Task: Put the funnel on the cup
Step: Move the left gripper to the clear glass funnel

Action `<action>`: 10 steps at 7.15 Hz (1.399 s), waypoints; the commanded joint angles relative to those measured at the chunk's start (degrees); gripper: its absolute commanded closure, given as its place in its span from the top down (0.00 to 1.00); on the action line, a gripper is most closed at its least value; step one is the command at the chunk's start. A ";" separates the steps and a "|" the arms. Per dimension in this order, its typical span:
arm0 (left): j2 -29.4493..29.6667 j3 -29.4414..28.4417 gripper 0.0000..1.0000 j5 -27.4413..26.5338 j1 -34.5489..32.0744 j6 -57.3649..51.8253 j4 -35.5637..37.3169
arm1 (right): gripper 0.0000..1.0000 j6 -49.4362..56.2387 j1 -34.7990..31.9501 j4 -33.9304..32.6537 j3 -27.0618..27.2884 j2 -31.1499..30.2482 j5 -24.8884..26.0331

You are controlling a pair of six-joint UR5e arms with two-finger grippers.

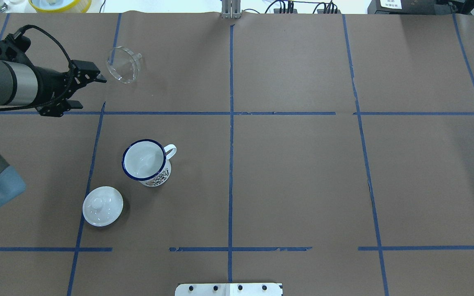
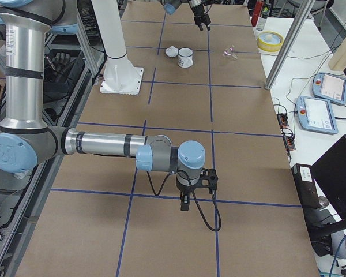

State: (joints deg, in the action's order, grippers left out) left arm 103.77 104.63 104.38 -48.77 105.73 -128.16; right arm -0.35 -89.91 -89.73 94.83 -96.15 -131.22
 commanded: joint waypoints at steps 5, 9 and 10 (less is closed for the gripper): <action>17.43 -38.50 1.00 -12.88 -0.01 13.62 -25.71 | 1.00 0.00 0.00 0.00 0.00 0.00 0.00; 20.78 -44.51 0.42 -13.14 -0.01 13.62 -29.06 | 1.00 0.00 0.00 0.00 0.00 0.00 0.00; 20.78 -44.42 0.00 -13.14 -0.36 13.62 -29.42 | 1.00 0.00 0.00 0.00 0.00 0.00 0.00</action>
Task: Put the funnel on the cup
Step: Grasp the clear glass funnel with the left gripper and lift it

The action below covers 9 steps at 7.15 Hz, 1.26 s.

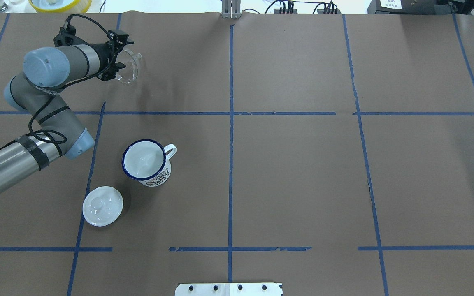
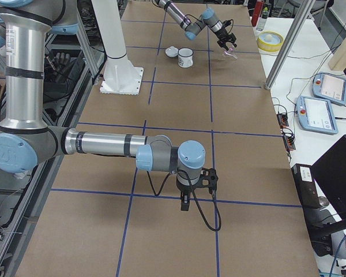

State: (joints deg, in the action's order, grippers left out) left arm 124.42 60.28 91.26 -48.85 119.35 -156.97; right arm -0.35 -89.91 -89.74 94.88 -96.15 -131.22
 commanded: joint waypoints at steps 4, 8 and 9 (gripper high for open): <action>0.03 1.93 0.00 -0.03 -2.48 0.00 -1.32 | 1.00 0.00 0.00 0.00 0.05 0.00 0.00; -1.37 20.79 0.00 3.99 -4.85 -0.35 8.55 | 1.00 0.00 0.00 0.00 -0.04 0.00 0.00; -1.72 27.46 0.00 4.53 -4.77 -0.44 16.44 | 1.00 0.00 0.00 0.00 0.05 0.00 0.00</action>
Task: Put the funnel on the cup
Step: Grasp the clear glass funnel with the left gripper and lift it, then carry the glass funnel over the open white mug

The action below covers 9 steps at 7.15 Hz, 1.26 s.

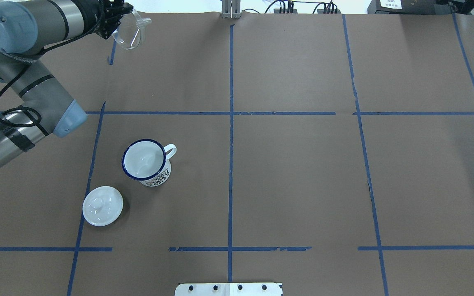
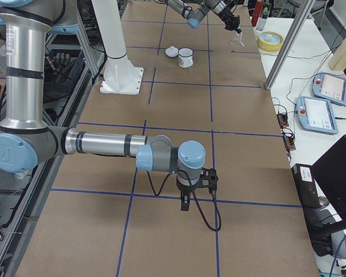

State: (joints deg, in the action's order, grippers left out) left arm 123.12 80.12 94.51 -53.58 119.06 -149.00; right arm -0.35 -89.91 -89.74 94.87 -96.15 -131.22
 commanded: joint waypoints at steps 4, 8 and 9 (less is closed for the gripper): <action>0.54 35.31 0.00 15.05 0.67 -3.54 51.06 | 1.00 0.00 0.00 0.00 0.05 0.00 0.00; 0.72 44.88 0.00 17.90 14.54 -17.00 81.40 | 1.00 0.00 0.00 0.00 0.05 0.00 0.00; 2.11 40.60 0.00 17.90 15.08 -18.76 81.32 | 1.00 0.00 0.00 0.00 -0.04 0.00 0.00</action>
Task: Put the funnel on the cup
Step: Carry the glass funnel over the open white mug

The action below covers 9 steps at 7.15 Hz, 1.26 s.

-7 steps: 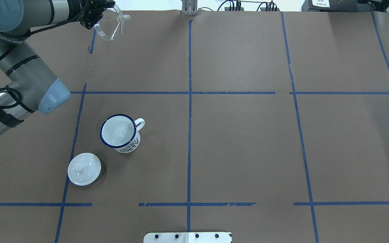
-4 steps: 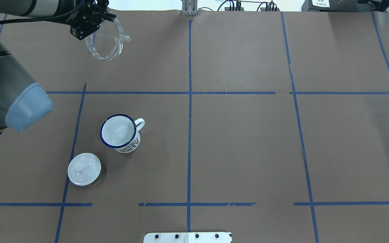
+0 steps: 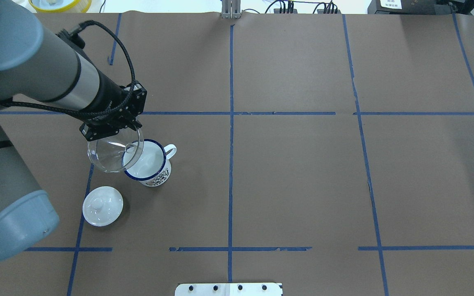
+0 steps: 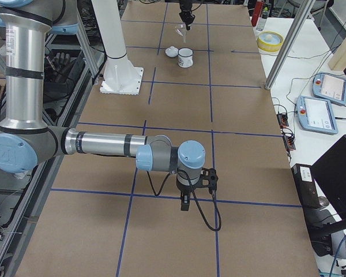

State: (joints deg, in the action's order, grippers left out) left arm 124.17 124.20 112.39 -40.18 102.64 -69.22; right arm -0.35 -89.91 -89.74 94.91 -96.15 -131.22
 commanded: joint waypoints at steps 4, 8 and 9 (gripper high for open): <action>2.48 -13.08 0.00 -0.33 1.60 -11.57 -0.99 | 1.00 0.00 0.00 0.00 -0.08 0.00 0.00; 2.48 -21.28 0.00 -0.25 1.94 -11.58 -8.57 | 1.00 0.00 0.00 0.00 0.01 0.00 0.00; 2.48 -21.28 0.00 -0.25 2.21 -11.67 -8.57 | 1.00 0.00 0.00 0.00 0.01 0.00 0.00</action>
State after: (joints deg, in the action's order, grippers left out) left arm 126.65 103.38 112.15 -38.23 91.04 -77.47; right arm -0.35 -89.91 -89.74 94.92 -96.15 -131.22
